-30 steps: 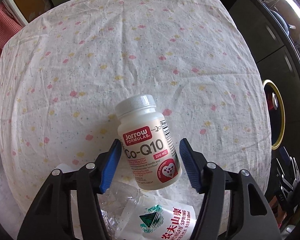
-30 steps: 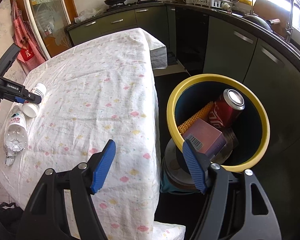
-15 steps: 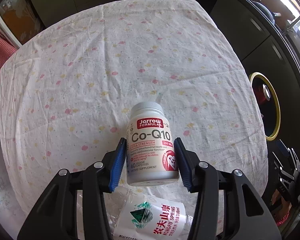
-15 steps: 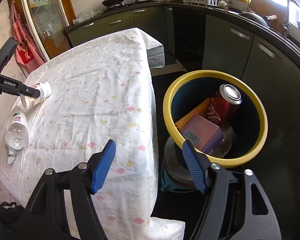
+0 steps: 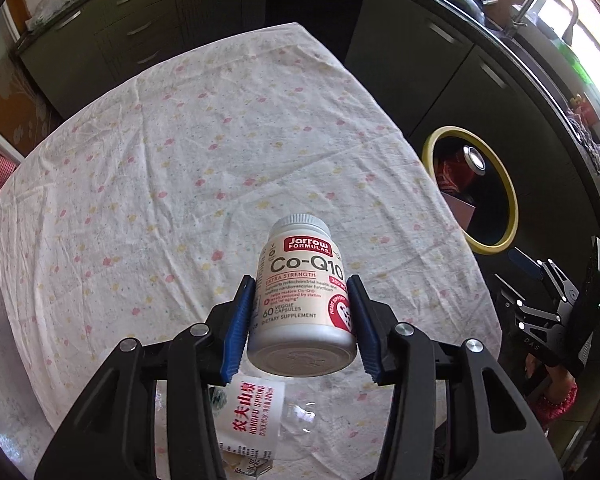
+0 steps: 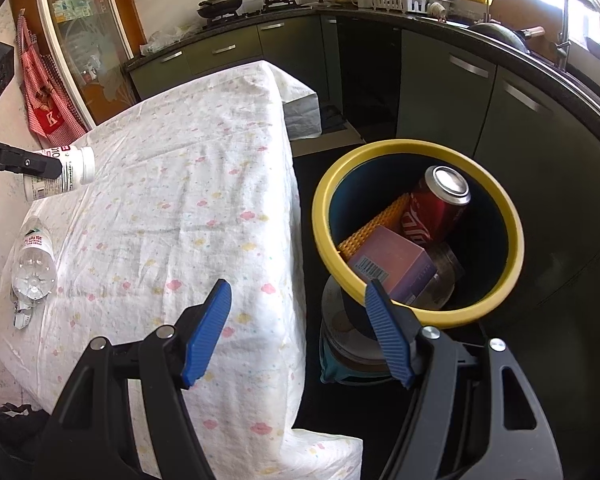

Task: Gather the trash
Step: 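Carry the pill bottle over the yellow bin and release it, then move the right gripper to the clear water bottle and grasp it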

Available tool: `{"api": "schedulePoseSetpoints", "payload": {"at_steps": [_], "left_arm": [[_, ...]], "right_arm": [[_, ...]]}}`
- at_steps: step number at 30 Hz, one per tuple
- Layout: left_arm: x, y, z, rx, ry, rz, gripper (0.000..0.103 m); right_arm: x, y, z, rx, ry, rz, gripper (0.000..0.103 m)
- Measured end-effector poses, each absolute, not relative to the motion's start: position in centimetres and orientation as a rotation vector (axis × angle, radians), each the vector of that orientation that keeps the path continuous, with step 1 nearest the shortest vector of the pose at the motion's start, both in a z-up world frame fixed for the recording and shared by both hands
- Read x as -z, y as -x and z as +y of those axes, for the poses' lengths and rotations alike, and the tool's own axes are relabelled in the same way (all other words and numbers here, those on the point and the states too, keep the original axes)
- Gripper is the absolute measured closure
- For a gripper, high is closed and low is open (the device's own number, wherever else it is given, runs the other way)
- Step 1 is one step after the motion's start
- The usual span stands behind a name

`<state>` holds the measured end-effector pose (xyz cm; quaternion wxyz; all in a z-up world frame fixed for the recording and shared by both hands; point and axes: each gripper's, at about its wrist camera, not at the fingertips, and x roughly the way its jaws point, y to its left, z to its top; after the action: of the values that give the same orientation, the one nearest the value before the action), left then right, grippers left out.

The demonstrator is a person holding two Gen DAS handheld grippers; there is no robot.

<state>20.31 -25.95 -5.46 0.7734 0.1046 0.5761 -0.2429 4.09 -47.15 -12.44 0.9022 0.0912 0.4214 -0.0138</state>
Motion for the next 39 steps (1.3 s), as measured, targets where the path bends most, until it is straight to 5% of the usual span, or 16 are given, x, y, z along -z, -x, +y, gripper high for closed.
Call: {"api": "schedulePoseSetpoints", "payload": {"at_steps": [9,18,21,28,39], "left_arm": [[2.9,-18.5,-38.1,0.759,-0.308,1.17,0.056],[6.2,-18.3,-52.1,0.926,-0.385,1.158,0.056],[6.7,-19.2,-53.6,0.908,-0.377,1.119,0.038],[2.4,-19.6,-48.1,0.937,-0.278,1.013,0.023],[-1.3,-21.0,-27.5,0.713,-0.054,0.785,0.011]], "right_arm": [[11.6,0.5,-53.1,0.196,-0.269,0.831,0.037],[12.7,3.3,-56.4,0.274,-0.329,0.84,0.037],[13.0,3.6,-56.9,0.282,-0.344,0.841,0.037],[14.0,2.4,-56.6,0.265,-0.346,0.862,0.037],[13.5,-0.7,-52.9,0.214,-0.258,0.898,0.036]]}}
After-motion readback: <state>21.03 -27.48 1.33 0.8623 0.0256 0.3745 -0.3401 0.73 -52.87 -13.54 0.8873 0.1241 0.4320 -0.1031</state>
